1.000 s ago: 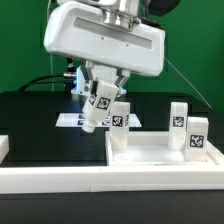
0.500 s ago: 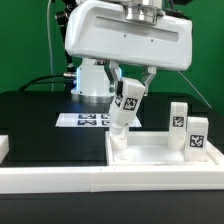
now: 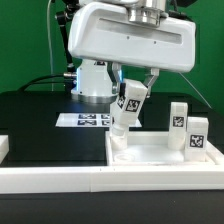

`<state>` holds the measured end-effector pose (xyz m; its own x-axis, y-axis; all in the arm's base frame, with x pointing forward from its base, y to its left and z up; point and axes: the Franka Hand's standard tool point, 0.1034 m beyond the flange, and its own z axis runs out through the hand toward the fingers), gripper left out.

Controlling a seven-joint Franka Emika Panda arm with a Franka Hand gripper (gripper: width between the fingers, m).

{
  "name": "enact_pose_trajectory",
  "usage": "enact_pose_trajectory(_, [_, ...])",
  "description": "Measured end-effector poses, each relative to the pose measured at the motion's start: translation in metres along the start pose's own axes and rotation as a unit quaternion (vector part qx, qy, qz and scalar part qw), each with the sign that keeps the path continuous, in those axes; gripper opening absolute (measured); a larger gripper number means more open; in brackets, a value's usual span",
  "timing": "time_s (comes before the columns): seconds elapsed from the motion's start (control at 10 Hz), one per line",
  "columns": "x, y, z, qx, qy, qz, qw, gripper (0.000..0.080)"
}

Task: Assemble square table

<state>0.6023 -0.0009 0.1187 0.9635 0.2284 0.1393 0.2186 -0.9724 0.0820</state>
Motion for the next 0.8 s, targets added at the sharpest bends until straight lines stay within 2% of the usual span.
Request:
enact_pose_trajectory(0.2, [0.011, -0.007, 0.004, 0.015, 0.000, 0.008, 1.000, 0.0290])
enact_pose_trajectory(0.4, [0.016, -0.004, 0.003, 0.027, 0.005, 0.027, 0.999, 0.0290])
enact_pose_trajectory(0.7, [0.016, -0.005, 0.004, 0.026, 0.009, 0.026, 0.999, 0.0290])
enact_pose_trajectory(0.8, [0.017, -0.002, 0.004, 0.021, 0.018, 0.027, 0.999, 0.0290])
